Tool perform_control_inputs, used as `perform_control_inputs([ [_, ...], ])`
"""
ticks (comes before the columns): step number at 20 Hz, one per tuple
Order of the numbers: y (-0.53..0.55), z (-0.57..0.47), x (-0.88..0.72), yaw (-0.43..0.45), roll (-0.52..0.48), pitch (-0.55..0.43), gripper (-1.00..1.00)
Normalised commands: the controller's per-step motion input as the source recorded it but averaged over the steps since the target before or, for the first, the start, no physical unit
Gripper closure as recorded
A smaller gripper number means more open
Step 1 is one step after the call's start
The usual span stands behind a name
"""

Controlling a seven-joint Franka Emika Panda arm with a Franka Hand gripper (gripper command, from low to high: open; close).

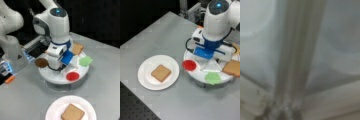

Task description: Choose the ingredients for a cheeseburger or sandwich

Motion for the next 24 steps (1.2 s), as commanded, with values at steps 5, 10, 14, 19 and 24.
perform_control_inputs([
  [5, -0.07, -0.03, -0.23, 0.272, 0.106, -0.081, -1.00],
  [10, -0.11, 0.01, -0.25, 0.276, 0.148, -0.030, -1.00],
  [14, -0.13, 0.00, -0.22, 0.189, 0.160, -0.040, -1.00],
  [19, -0.12, -0.01, -0.20, 0.101, 0.159, -0.053, -1.00],
  [24, -0.06, -0.03, -0.20, 0.085, 0.159, -0.068, -1.00],
])
